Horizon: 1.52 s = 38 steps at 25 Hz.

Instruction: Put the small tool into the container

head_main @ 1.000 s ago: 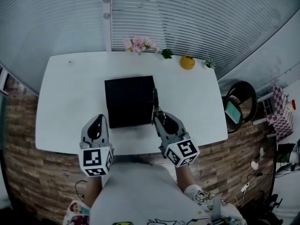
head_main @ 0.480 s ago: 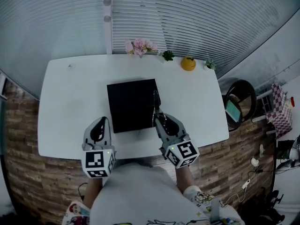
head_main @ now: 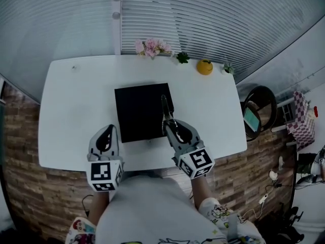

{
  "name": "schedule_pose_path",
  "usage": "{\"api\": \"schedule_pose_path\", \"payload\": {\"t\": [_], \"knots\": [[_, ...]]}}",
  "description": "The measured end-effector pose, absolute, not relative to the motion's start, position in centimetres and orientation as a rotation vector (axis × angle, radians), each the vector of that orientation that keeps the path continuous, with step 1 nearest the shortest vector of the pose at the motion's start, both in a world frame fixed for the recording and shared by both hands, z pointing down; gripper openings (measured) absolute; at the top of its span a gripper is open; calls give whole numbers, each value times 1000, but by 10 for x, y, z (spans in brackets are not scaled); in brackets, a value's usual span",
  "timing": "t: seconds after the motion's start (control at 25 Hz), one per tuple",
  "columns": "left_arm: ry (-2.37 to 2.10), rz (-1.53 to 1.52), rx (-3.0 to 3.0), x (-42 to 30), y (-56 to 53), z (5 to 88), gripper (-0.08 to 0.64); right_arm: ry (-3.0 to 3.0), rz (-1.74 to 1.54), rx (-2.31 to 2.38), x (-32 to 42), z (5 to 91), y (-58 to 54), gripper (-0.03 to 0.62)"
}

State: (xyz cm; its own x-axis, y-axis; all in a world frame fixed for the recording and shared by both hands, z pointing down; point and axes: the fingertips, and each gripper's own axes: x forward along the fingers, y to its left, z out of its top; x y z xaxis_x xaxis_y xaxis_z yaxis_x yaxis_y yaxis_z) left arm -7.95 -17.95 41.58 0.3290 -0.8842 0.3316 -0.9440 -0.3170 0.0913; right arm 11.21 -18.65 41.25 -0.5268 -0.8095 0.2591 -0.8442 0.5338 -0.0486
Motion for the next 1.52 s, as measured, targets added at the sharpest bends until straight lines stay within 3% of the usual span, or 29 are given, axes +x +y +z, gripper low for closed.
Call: {"api": "schedule_pose_path", "payload": {"t": [1.52], "knots": [[-1574, 411, 2228, -82, -167, 471, 6, -2377, -98, 537, 41, 502, -174, 81]]}}
